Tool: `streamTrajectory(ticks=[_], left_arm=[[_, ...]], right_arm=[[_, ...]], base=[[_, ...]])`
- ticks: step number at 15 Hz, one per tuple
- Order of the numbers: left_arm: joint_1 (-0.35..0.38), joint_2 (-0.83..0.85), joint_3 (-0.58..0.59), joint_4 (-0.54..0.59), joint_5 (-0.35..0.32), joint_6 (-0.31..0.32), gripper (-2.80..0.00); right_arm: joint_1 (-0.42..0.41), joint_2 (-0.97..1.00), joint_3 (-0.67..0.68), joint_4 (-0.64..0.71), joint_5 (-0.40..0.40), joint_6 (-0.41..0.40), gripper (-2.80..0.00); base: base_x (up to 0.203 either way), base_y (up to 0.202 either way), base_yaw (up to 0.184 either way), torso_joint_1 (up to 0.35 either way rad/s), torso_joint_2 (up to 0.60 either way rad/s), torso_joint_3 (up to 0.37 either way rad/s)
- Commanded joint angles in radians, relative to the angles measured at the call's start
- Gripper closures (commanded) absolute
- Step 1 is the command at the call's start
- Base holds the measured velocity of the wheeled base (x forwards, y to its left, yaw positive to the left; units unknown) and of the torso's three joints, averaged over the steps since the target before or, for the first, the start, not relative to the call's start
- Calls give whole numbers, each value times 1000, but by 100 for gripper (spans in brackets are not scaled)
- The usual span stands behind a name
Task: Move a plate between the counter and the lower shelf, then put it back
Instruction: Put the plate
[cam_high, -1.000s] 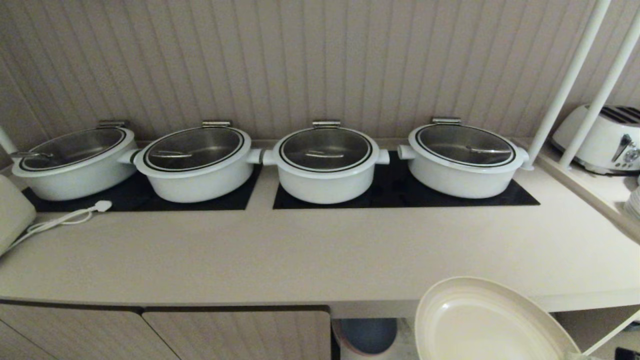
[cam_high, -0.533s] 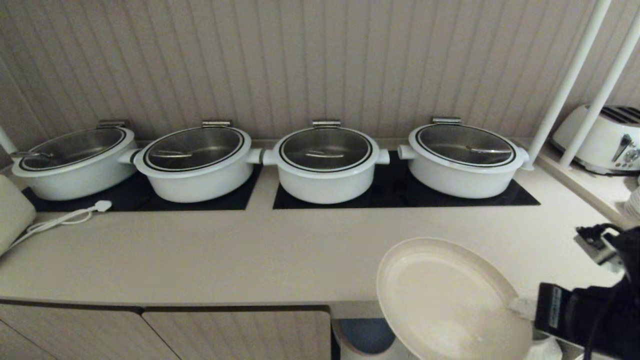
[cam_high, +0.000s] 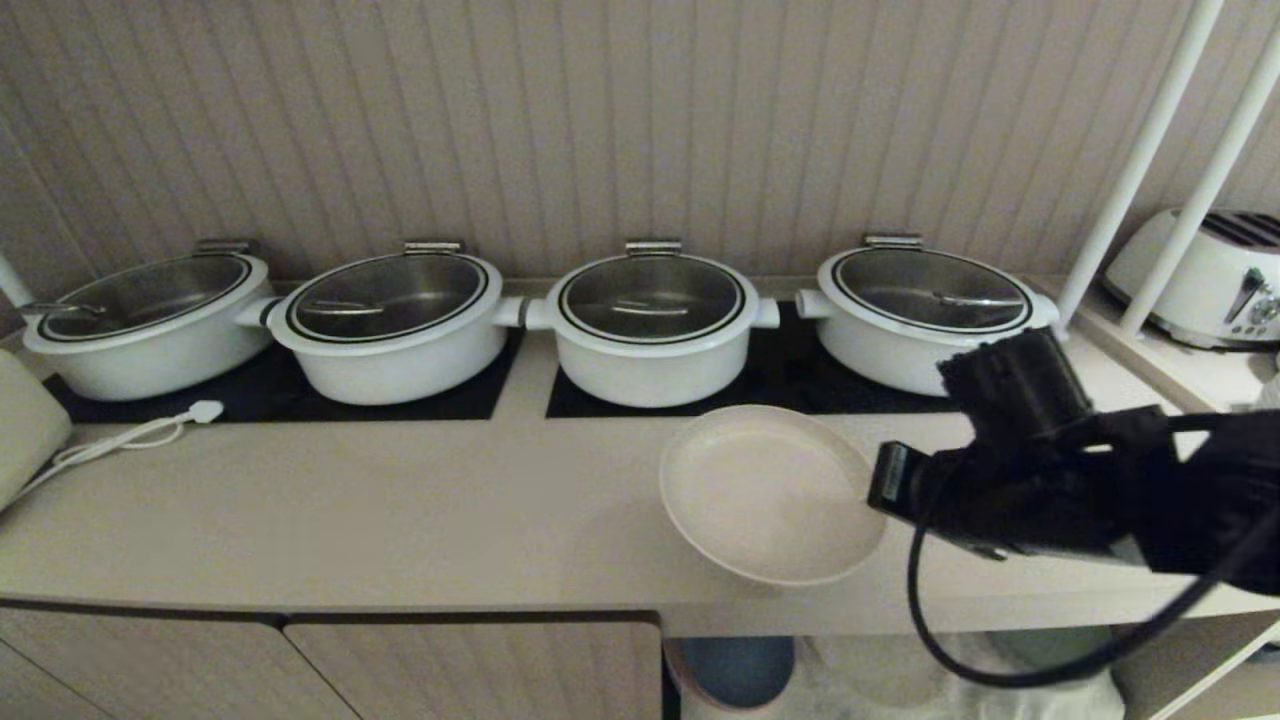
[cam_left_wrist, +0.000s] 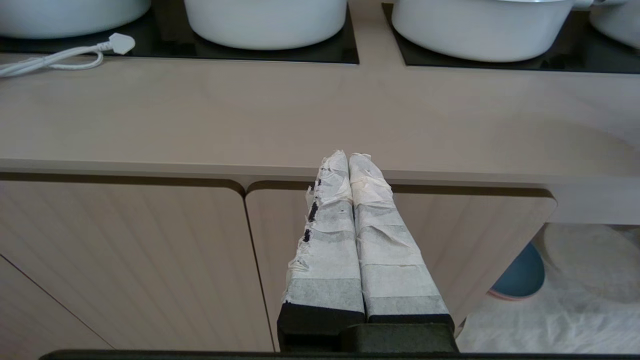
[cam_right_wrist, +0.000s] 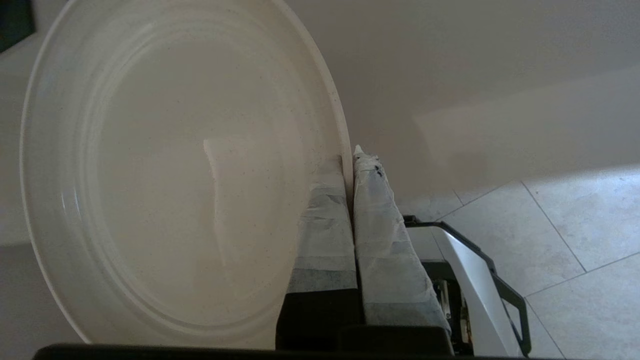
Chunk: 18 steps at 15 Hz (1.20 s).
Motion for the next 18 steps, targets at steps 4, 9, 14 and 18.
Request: streamTrajectory(ticks=[4,9,14,18], left_arm=[[0,0,0,-1,0,-1,0],[0,0,0,-1,1,-1,0],[0,0,0,-1,0,-1,0],[0,0,0,-1,1,-1,0]], right_arm=[[2,283,-205,-8,0,8,0],[2,421,-306,-8,2,11,0],[3,506,-391,-40,5,32,0],[-1,525,-419,-33,8,29,0]], base=[[0,0,0,0,0,0],[0,0,0,0,0,0],[0,0,0,0,0,0],[0,0,0,0,0,0]])
